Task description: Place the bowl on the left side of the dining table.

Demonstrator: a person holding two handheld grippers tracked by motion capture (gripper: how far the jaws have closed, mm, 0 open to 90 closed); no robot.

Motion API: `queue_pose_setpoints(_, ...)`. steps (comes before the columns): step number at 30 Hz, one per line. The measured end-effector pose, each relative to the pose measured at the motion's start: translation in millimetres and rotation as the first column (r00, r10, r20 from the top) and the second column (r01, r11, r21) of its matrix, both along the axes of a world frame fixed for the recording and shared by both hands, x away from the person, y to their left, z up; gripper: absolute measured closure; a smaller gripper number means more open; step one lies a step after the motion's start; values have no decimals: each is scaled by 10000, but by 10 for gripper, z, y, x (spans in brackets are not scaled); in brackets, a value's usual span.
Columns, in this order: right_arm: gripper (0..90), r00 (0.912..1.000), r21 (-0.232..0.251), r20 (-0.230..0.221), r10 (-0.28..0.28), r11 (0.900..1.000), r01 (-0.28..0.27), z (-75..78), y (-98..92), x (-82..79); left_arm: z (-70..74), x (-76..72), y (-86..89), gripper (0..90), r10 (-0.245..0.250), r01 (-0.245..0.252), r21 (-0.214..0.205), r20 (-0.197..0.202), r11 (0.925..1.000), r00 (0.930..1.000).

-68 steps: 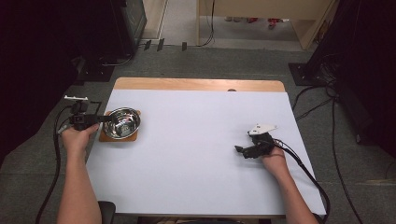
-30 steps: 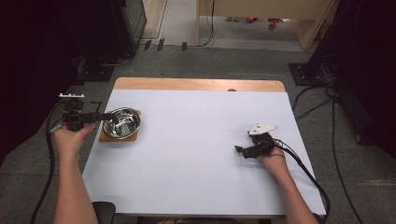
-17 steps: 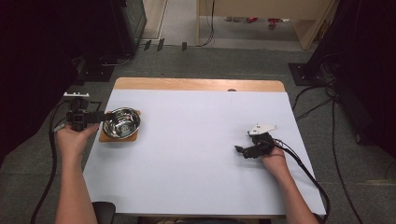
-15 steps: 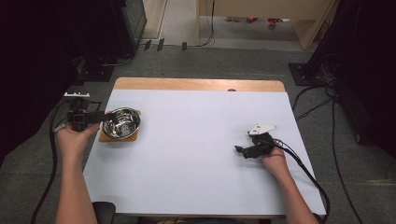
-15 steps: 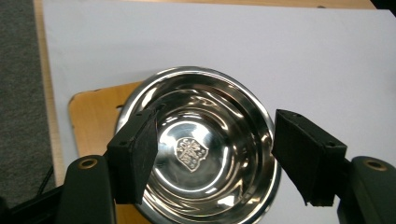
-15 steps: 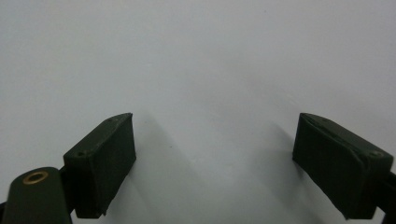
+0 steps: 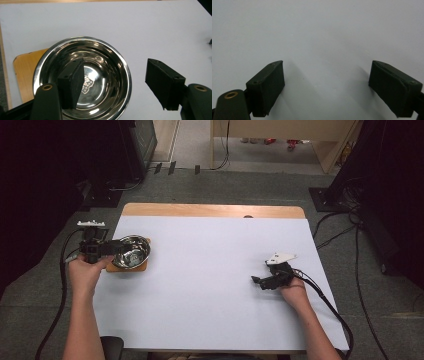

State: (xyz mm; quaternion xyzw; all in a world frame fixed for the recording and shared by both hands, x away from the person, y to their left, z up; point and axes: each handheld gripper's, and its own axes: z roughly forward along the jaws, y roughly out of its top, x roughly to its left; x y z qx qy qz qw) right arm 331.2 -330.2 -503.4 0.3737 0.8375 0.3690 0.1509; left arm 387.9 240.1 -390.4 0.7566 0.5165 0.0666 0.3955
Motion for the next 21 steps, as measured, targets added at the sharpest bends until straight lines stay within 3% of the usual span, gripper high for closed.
queue_pose_setpoints(21,126,10000,-4,3,6,10000,-6,0,0,1,-11,-53,-389,308,-708,705,192,162,9973,9974)
